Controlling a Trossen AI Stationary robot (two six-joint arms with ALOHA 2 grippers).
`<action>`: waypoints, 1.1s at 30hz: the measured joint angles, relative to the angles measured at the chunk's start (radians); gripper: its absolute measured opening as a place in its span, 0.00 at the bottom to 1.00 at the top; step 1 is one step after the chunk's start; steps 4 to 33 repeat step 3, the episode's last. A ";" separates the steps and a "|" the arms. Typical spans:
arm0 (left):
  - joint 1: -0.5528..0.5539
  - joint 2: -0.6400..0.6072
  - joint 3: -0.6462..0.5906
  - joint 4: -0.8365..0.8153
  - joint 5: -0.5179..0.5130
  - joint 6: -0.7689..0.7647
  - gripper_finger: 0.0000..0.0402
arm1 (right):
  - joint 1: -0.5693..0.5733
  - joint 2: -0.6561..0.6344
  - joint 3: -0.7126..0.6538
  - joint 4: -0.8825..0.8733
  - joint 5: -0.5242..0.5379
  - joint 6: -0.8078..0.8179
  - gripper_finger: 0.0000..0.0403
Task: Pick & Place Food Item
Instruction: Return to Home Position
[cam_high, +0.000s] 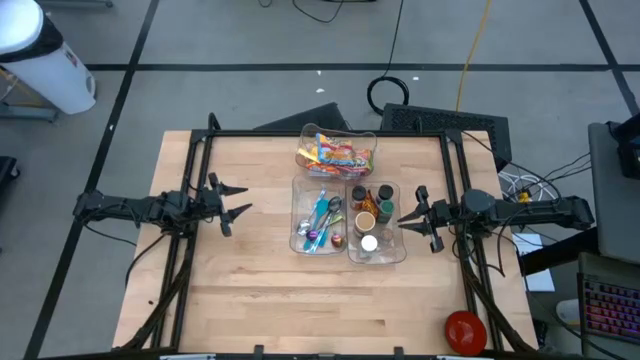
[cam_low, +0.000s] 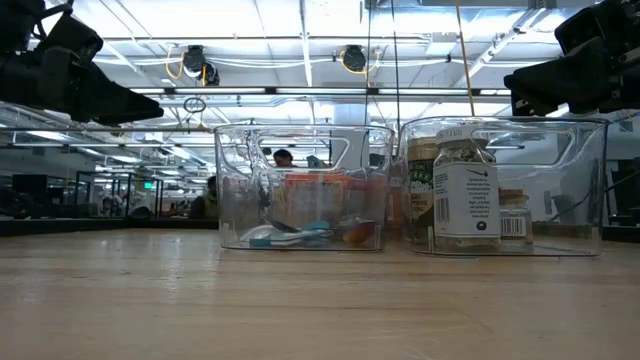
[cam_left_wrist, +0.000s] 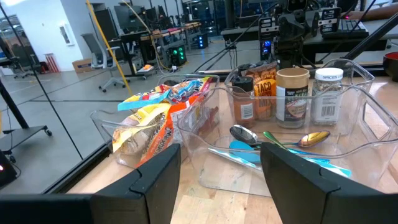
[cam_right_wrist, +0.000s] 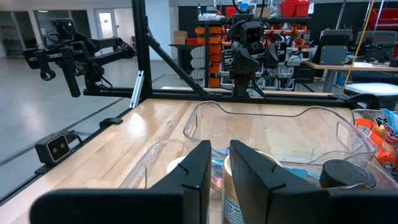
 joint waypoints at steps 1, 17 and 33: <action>0.000 0.000 0.000 0.000 0.000 0.000 0.57 | 0.000 0.000 0.000 0.000 0.000 0.000 0.12; 0.000 0.000 0.000 0.000 0.000 0.000 0.57 | 0.000 0.000 0.000 0.000 0.000 0.000 0.12; 0.000 0.000 0.000 0.000 0.000 0.000 0.57 | 0.000 0.000 0.000 0.000 0.000 0.000 0.12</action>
